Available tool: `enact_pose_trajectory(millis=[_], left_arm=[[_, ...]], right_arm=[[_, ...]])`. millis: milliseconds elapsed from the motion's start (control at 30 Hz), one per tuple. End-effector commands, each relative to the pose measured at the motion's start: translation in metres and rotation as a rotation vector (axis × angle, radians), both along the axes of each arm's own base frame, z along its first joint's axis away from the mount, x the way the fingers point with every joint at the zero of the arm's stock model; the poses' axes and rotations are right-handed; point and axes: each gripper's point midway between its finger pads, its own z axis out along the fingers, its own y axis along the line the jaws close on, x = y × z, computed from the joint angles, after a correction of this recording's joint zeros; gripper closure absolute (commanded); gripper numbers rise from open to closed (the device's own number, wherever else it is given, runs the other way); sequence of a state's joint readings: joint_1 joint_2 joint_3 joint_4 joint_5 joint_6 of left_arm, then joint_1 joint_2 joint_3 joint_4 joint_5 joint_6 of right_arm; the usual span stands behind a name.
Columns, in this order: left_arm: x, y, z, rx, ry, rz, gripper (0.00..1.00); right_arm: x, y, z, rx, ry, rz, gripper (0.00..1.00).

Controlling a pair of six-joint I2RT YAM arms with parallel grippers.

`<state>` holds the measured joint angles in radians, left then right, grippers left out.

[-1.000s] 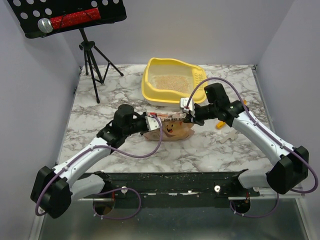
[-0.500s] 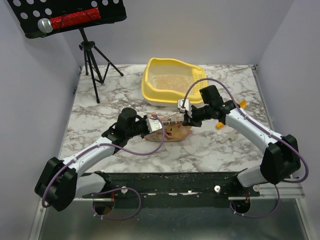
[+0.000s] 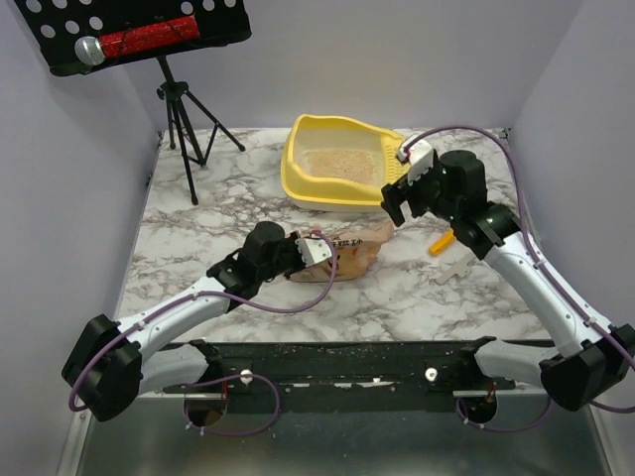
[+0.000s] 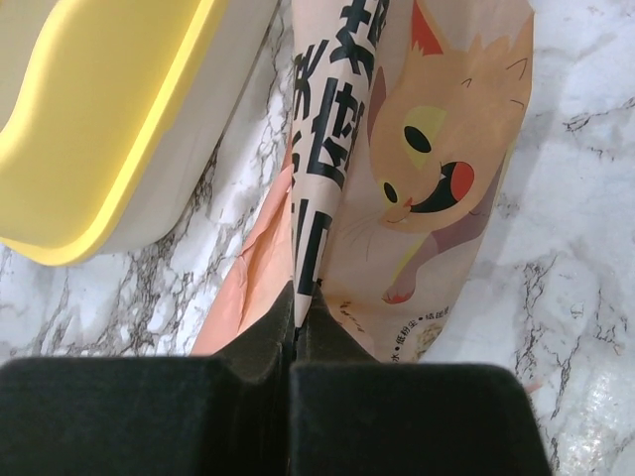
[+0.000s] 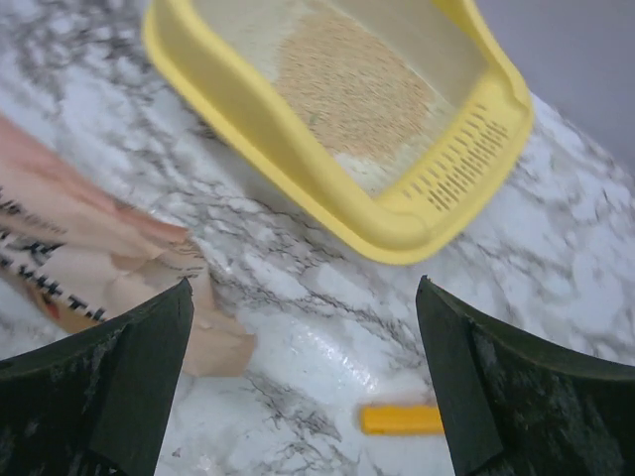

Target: Fill the litter box with clean litter

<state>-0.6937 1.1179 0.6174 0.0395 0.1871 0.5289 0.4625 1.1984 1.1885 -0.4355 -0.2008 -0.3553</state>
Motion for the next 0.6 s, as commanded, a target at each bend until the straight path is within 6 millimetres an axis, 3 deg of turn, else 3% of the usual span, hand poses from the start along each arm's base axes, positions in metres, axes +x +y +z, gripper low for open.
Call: enact_pose_trajectory(millis=[0,167,367,567], left_arm=[[0.022,0.005,0.043,-0.041,-0.100,0.147,1.00],[0.029,0.014,0.045,-0.048,-0.076,0.259,1.00],[0.030,0.013,0.045,-0.065,-0.072,0.294,1.00],[0.026,0.011,0.044,-0.076,-0.065,0.288,1.00]], right_arm=[[0.027,-0.069,-0.018,0.098,0.071,-0.584,0.00],[0.020,-0.104,-0.052,0.209,0.221,-0.827,0.00],[-0.018,-0.129,-0.100,0.400,0.398,-1.073,0.00],[-0.054,-0.168,-0.148,0.375,0.521,-1.386,0.00]])
